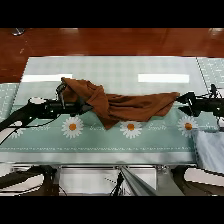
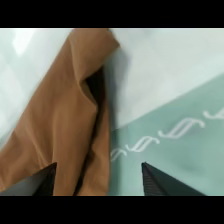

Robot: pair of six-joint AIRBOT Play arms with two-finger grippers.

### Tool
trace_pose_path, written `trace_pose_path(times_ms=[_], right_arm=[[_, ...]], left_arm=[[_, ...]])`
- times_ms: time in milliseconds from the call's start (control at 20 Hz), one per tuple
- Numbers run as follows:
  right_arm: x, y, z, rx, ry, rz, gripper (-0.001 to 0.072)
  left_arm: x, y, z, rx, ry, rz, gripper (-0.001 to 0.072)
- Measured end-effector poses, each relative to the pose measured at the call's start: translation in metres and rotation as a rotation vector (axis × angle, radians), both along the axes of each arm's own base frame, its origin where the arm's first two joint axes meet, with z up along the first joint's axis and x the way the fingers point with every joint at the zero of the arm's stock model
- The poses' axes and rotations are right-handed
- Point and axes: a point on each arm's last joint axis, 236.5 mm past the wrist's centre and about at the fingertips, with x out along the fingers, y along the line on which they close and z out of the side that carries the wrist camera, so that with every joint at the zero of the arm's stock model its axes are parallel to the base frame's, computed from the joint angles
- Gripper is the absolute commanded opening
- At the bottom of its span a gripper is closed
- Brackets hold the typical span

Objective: Fold the shirts.

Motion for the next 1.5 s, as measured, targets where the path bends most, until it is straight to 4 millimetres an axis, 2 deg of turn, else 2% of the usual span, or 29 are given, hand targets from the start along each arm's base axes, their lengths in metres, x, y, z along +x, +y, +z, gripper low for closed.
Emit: trace_pose_path(times_ms=[300,350,400,450,550,600,700,750,800,900,1000,1100,1200,1250,1300,1400,1500], right_arm=[[0.031,0.025,-0.013,0.012,0.011,0.075,0.0588],[0.036,0.029,-0.015,0.01,0.011,0.088,0.0348],[0.04,0.032,-0.019,-0.006,0.013,0.106,0.0033],[0.041,0.035,-0.022,-0.024,0.017,0.133,0.0026],[0.054,0.045,-0.013,-0.027,-0.017,0.169,0.0025],[0.06,0.049,-0.005,-0.029,-0.033,0.196,0.0025],[0.075,0.054,0.024,-0.04,-0.095,0.25,0.0025],[0.084,0.054,0.045,-0.054,-0.137,0.271,0.0025],[0.095,0.053,0.073,-0.075,-0.194,0.291,0.0025],[0.115,0.051,0.145,-0.139,-0.341,0.309,0.0025],[0.126,0.05,0.237,-0.224,-0.526,0.313,0.0025],[0.113,0.056,0.338,-0.323,-0.725,0.32,0.0025],[0.074,0.07,0.433,-0.422,-0.921,0.323,0.0025],[0.046,0.079,0.473,-0.474,-1.009,0.324,0.0025],[0.017,0.087,0.506,-0.524,-1.084,0.323,0.0025],[-0.047,0.103,0.555,-0.637,-1.203,0.316,0.0025],[-0.108,0.112,0.583,-0.758,-1.276,0.288,0.0025]], left_arm=[[0.0,0.0,0.0,-0.001,0.0,0.0,0.002],[0.0,0.0,0.0,-0.001,0.0,0.0,0.002],[0.0,0.0,0.0,-0.001,-0.001,-0.001,0.002],[0.0,0.0,0.001,0.001,-0.007,-0.003,0.002],[0.005,0.002,0.01,-0.003,-0.037,-0.007,0.002],[0.011,0.004,0.019,-0.011,-0.06,-0.007,0.002],[0.032,0.014,0.053,-0.031,-0.149,0.01,0.002],[0.046,0.022,0.078,-0.045,-0.212,0.031,0.0019],[0.064,0.034,0.113,-0.06,-0.295,0.06,0.0019],[0.091,0.059,0.196,-0.089,-0.485,0.121,0.0019],[0.104,0.085,0.295,-0.099,-0.706,0.174,0.0019],[0.092,0.103,0.397,-0.081,-0.938,0.198,0.0019],[0.058,0.111,0.486,-0.046,-1.149,0.207,0.0019],[0.037,0.112,0.521,-0.016,-1.24,0.211,0.0019],[0.014,0.112,0.55,0.029,-1.322,0.215,0.0019],[-0.038,0.11,0.596,0.165,-1.475,0.233,0.0019],[-0.087,0.108,0.62,0.345,-1.586,0.274,0.0019]])
